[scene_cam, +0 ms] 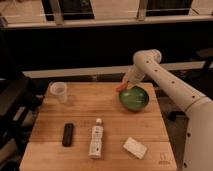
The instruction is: Place the pepper in the ceramic bowl
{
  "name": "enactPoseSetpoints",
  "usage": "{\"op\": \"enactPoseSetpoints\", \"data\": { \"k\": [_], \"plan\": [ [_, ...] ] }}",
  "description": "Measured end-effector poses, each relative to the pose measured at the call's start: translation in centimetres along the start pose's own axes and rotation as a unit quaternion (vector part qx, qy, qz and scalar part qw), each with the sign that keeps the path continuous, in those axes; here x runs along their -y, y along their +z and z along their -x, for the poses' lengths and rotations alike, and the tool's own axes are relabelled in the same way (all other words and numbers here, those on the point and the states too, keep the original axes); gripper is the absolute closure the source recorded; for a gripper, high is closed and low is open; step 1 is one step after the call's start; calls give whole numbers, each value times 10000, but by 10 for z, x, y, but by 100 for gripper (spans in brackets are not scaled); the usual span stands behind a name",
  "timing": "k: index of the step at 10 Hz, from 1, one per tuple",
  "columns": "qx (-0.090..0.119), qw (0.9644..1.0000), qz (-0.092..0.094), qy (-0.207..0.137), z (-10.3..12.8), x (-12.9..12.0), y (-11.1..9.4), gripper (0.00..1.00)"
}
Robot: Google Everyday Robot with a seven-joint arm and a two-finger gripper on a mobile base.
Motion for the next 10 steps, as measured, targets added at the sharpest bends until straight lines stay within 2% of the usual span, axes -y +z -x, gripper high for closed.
{"op": "enactPoseSetpoints", "data": {
  "k": [10],
  "plan": [
    [-126, 9995, -12, 289, -16, -22, 0, 100]
  ]
}}
